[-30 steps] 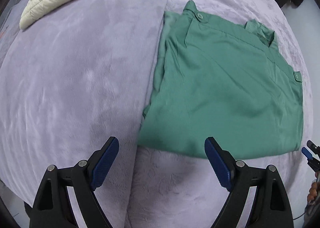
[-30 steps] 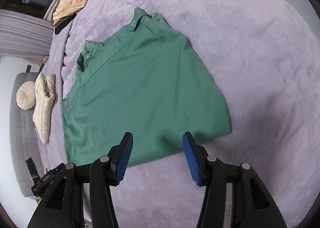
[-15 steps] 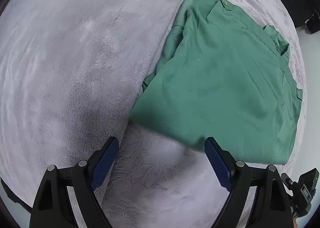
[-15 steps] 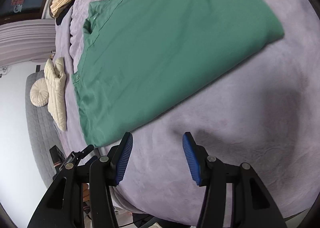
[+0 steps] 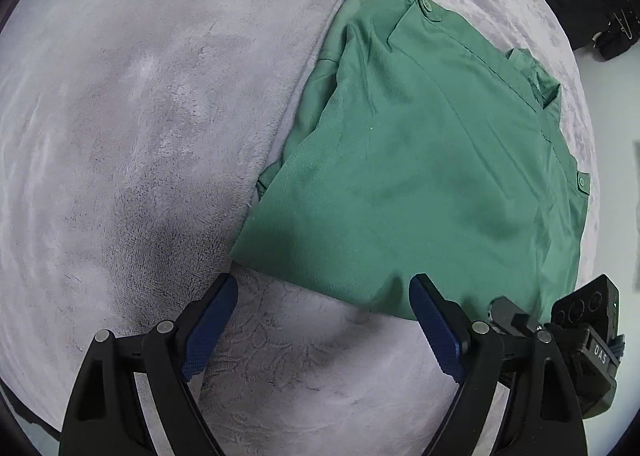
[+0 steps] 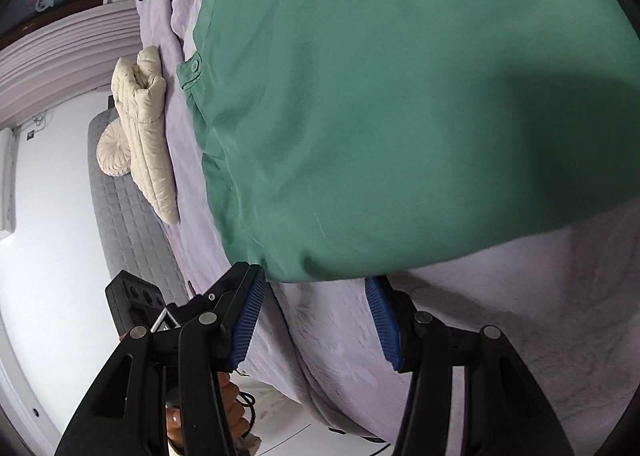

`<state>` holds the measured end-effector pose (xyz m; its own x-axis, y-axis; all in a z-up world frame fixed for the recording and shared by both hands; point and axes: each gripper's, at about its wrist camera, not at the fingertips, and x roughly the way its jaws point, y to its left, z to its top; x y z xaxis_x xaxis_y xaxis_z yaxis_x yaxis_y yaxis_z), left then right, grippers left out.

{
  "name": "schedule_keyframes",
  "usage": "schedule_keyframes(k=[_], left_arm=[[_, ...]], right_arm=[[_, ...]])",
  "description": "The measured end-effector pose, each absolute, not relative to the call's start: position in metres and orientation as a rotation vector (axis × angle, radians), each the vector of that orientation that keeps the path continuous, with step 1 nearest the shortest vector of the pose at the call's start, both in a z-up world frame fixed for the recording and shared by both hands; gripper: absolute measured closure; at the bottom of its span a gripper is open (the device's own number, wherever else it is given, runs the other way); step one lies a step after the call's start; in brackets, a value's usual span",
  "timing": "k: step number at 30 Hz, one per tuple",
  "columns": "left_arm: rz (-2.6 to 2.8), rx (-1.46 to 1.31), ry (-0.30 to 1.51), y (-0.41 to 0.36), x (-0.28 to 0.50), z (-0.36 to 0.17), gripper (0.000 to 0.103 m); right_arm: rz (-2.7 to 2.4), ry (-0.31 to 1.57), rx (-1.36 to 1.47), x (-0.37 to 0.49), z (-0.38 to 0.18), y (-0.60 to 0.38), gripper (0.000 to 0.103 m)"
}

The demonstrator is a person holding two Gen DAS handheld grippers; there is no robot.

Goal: Fold small clothes

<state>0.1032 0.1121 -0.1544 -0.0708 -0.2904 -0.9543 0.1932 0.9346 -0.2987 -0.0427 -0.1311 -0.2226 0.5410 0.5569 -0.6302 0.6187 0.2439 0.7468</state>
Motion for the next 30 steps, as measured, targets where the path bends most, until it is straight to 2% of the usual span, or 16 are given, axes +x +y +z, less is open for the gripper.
schedule_keyframes(k=[8, 11, 12, 13, 14, 20, 25, 30], left_arm=[[-0.433, -0.209, 1.611, 0.136, 0.114, -0.166, 0.014], [-0.444, -0.259, 1.616, 0.139, 0.117, -0.169, 0.014], [-0.448, -0.280, 1.618, 0.140, 0.118, -0.170, 0.014], [-0.450, -0.298, 1.621, 0.138, 0.120, -0.171, 0.014], [-0.452, -0.311, 1.622, 0.139, 0.121, -0.171, 0.014], [-0.566, -0.431, 1.648, 0.137, 0.139, -0.177, 0.014], [-0.680, -0.479, 1.645, 0.111, 0.177, -0.184, 0.014], [-0.718, -0.463, 1.646, 0.077, 0.205, -0.190, 0.014]], right_arm=[[-0.112, 0.927, 1.636, -0.037, -0.242, -0.128, 0.046], [-0.141, 0.921, 1.665, -0.040, -0.244, -0.129, 0.061], [-0.152, 0.933, 1.665, -0.040, -0.246, -0.129, 0.071], [-0.161, 0.941, 1.662, -0.041, -0.246, -0.129, 0.087], [-0.161, 0.938, 1.658, -0.041, -0.245, -0.130, 0.095], [-0.046, 0.837, 1.603, -0.034, -0.208, -0.142, 0.097], [-0.004, 0.839, 1.516, -0.026, -0.184, -0.150, 0.097], [0.002, 0.863, 1.502, -0.020, -0.184, -0.150, 0.097]])
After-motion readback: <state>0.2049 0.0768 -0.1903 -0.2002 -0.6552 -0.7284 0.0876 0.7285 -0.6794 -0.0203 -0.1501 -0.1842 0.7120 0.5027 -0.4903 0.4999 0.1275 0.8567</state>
